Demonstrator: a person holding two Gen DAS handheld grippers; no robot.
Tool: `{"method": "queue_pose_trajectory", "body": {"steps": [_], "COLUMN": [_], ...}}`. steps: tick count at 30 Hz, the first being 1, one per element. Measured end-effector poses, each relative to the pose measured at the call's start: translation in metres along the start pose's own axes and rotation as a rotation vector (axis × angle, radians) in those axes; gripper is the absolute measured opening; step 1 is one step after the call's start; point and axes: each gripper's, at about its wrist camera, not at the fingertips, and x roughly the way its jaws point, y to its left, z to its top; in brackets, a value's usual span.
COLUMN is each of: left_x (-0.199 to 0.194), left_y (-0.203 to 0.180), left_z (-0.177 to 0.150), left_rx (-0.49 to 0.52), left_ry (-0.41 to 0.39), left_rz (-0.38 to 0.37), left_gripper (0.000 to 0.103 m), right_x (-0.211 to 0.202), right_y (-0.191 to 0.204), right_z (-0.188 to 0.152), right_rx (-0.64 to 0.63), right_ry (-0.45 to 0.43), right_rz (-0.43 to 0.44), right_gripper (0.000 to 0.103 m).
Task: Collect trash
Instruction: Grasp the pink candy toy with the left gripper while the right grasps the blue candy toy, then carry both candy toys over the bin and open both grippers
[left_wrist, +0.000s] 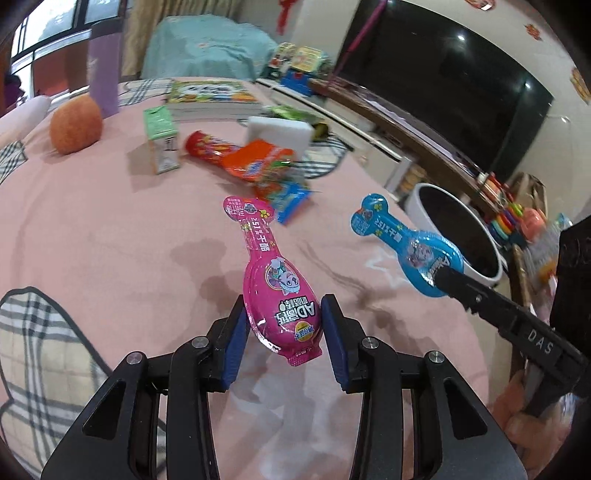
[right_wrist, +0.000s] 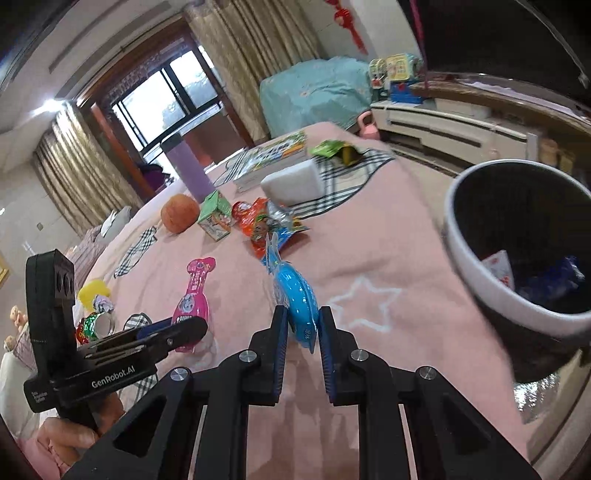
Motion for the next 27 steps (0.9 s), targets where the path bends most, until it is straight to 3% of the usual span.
{"method": "queue_pose_trajectory", "body": {"steps": [12, 27], "left_x": [-0.006, 0.008], "left_y": [-0.052, -0.126], "left_z": [-0.008, 0.005], "left_rx": [0.091, 0.206], "left_ry": [0.002, 0.021], "left_rz": [-0.050, -0.122], "left_gripper": [0.038, 0.038], "right_x": [-0.040, -0.082], "right_y": [-0.032, -0.090], "right_z": [-0.004, -0.004], "right_rx": [0.064, 0.153], "right_ry": [-0.076, -0.156], "right_rz": [-0.051, -0.132], "right_gripper": [0.016, 0.016]}}
